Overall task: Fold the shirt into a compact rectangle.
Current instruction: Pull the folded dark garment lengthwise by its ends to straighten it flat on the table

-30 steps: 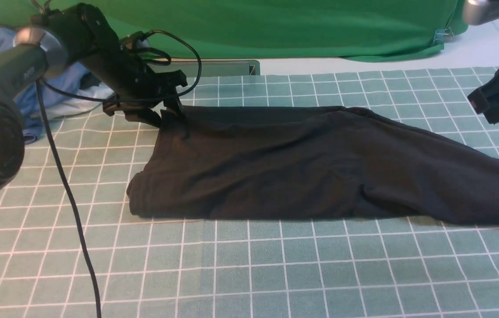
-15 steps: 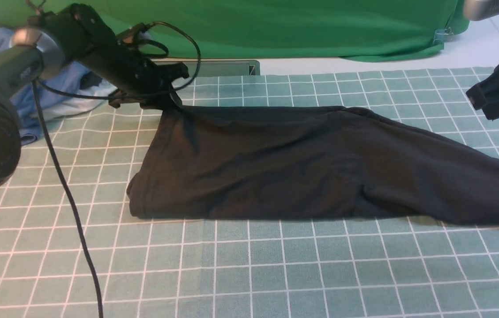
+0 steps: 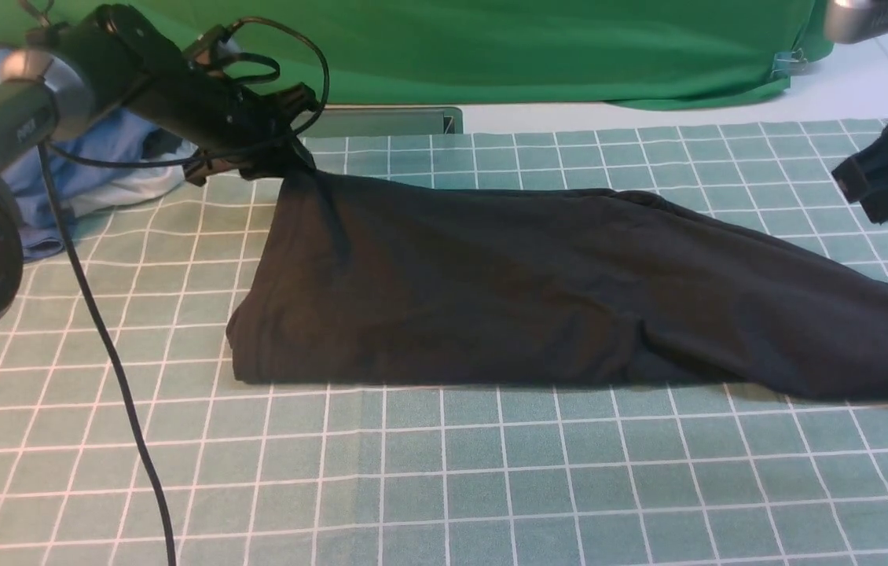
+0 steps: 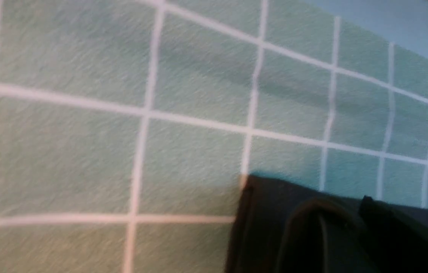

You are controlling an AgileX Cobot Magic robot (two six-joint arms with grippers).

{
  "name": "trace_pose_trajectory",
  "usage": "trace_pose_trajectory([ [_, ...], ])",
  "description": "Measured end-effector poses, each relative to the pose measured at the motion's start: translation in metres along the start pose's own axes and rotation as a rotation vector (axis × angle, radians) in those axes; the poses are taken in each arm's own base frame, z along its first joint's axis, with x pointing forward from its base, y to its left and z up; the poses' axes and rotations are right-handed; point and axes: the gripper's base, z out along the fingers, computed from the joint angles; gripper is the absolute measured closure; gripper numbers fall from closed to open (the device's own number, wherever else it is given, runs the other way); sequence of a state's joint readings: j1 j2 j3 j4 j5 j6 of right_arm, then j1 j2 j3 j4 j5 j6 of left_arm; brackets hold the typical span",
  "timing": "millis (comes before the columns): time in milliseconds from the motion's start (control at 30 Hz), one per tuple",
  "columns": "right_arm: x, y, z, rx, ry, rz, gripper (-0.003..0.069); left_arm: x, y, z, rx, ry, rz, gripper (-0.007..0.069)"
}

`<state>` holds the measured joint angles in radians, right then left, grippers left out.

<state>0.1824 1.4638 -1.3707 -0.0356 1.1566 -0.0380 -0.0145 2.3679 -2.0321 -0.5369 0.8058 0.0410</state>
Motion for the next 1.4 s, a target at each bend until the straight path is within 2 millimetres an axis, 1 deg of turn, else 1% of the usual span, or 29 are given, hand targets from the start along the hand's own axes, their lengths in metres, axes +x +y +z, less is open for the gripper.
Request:
trace_pose_trajectory([
  [33,0.003,0.0,0.0,0.0,0.034,-0.008,0.0635,0.002,0.004,-0.001,-0.043,0.022,-0.012,0.0475],
  [100,0.005,-0.001,0.0,0.0,0.051,-0.019,0.0635,0.003,0.006,-0.003,-0.087,0.036,-0.01,0.0415],
  [200,0.006,-0.012,0.0,0.011,0.062,0.005,0.0635,0.001,0.008,-0.016,-0.157,0.044,0.008,0.0288],
  [233,0.008,-0.018,0.001,0.017,0.067,0.022,0.0635,-0.001,0.006,-0.021,-0.168,0.041,0.019,0.0266],
  [300,0.012,-0.036,0.003,0.039,0.082,0.076,0.0636,-0.005,0.0,-0.037,-0.176,0.032,0.034,0.02],
  [367,0.023,-0.057,0.01,0.062,0.119,0.146,0.0635,-0.009,-0.009,-0.055,-0.171,0.017,0.043,0.0149],
  [400,0.025,-0.062,0.011,0.068,0.124,0.162,0.0635,-0.009,-0.01,-0.055,-0.171,0.02,0.043,0.014],
  [433,0.036,-0.081,0.018,0.086,0.152,0.226,0.0634,-0.011,-0.016,-0.068,-0.164,0.011,0.049,0.0116],
  [500,0.049,-0.101,0.031,0.098,0.18,0.304,0.0626,-0.013,-0.022,-0.08,-0.156,-0.001,0.055,0.0097],
  [567,0.062,-0.12,0.049,0.092,0.201,0.374,0.0594,-0.013,-0.026,-0.086,-0.149,-0.004,0.056,0.0091],
  [633,0.071,-0.133,0.067,0.068,0.215,0.428,0.0526,-0.013,-0.026,-0.088,-0.15,0.005,0.056,0.0086],
  [667,0.072,-0.134,0.068,0.065,0.218,0.433,0.0515,-0.013,-0.026,-0.088,-0.15,0.005,0.056,0.0086],
  [700,0.076,-0.145,0.084,0.054,0.225,0.472,0.0399,-0.012,-0.026,-0.088,-0.152,0.017,0.054,0.0085],
  [800,0.077,-0.159,0.107,0.062,0.203,0.499,0.0164,-0.011,-0.026,-0.088,-0.153,0.021,0.053,0.0086],
  [867,0.075,-0.165,0.12,0.07,0.187,0.511,0.0052,-0.011,-0.026,-0.088,-0.153,0.026,0.052,0.0086],
  [933,0.075,-0.168,0.134,0.073,0.179,0.52,0.0001,-0.01,-0.026,-0.088,-0.151,0.038,0.049,0.0086],
  [1000,0.075,-0.171,0.145,0.073,0.181,0.526,-0.0018,-0.007,-0.026,-0.088,-0.15,0.064,0.044,0.0086],
  [1033,0.076,-0.173,0.156,0.071,0.188,0.53,-0.0026,-0.005,-0.026,-0.088,-0.152,0.085,0.042,0.0086],
  [1067,0.077,-0.173,0.163,0.068,0.195,0.534,-0.0025,-0.004,-0.026,-0.088,-0.152,0.105,0.039,0.0086],
  [1100,0.078,-0.174,0.165,0.067,0.197,0.535,-0.0024,-0.003,-0.026,-0.088,-0.153,0.108,0.039,0.0086],
  [1133,0.08,-0.174,0.174,0.06,0.212,0.535,-0.0001,-0.002,-0.026,-0.089,-0.154,0.125,0.037,0.0086],
  [1167,0.081,-0.174,0.182,0.053,0.227,0.529,0.0055,0.0,-0.026,-0.09,-0.153,0.146,0.034,0.0086],
  [1233,0.081,-0.174,0.185,0.052,0.232,0.513,0.0112,0.002,-0.027,-0.091,-0.15,0.162,0.031,0.0086],
  [1267,0.079,-0.173,0.187,0.05,0.215,0.5,0.023,0.003,-0.028,-0.093,-0.145,0.18,0.027,0.0086],
  [1300,0.078,-0.172,0.187,0.05,0.208,0.488,0.03,0.004,-0.029,-0.096,-0.143,0.182,0.028,0.0086],
  [1333,0.076,-0.171,0.188,0.045,0.202,0.473,0.0409,0.004,-0.031,-0.1,-0.14,0.18,0.027,0.0086],
  [1367,0.076,-0.171,0.188,0.044,0.202,0.473,0.0427,0.004,-0.031,-0.1,-0.14,0.18,0.027,0.0086],
  [1400,0.076,-0.169,0.189,0.039,0.202,0.472,0.0494,0.005,-0.033,-0.104,-0.139,0.176,0.025,0.0086],
])
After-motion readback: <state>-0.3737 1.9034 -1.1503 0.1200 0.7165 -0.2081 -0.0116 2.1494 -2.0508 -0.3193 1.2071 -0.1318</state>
